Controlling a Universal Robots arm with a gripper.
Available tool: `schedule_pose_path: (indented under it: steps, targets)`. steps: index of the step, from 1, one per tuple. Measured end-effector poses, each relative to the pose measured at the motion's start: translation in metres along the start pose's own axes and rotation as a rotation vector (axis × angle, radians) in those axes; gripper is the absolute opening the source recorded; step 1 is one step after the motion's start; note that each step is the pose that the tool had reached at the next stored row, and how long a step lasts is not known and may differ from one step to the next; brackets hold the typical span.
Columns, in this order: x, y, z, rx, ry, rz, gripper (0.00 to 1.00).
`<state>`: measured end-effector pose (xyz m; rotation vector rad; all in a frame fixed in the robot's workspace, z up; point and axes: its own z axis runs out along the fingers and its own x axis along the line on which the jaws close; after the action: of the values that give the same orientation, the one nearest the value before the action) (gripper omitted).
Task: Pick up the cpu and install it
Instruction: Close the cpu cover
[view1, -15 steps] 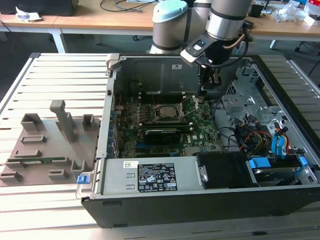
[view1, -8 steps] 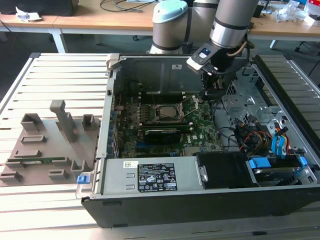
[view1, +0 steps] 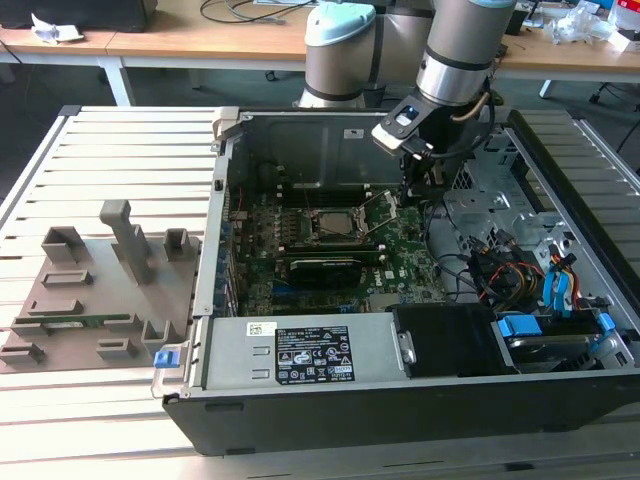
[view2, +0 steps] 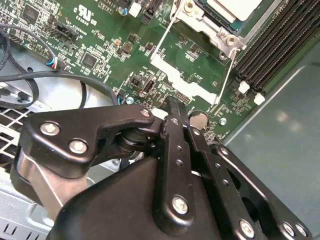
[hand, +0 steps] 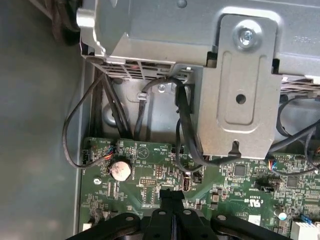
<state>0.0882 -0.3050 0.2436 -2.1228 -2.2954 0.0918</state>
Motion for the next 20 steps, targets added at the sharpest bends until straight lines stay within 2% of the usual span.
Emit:
schedule_pose_path:
  steps: [7, 15, 20]
  targets:
    - [0.0008, -0.0104, 0.0004, 0.0000, -0.0002, 0.000, 0.11]
    - [0.0023, -0.0292, 0.0014, -0.0002, -0.0001, 0.000, 0.11]
    - [0.0028, -0.0353, 0.0017, -0.0002, -0.0001, 0.000, 0.11]
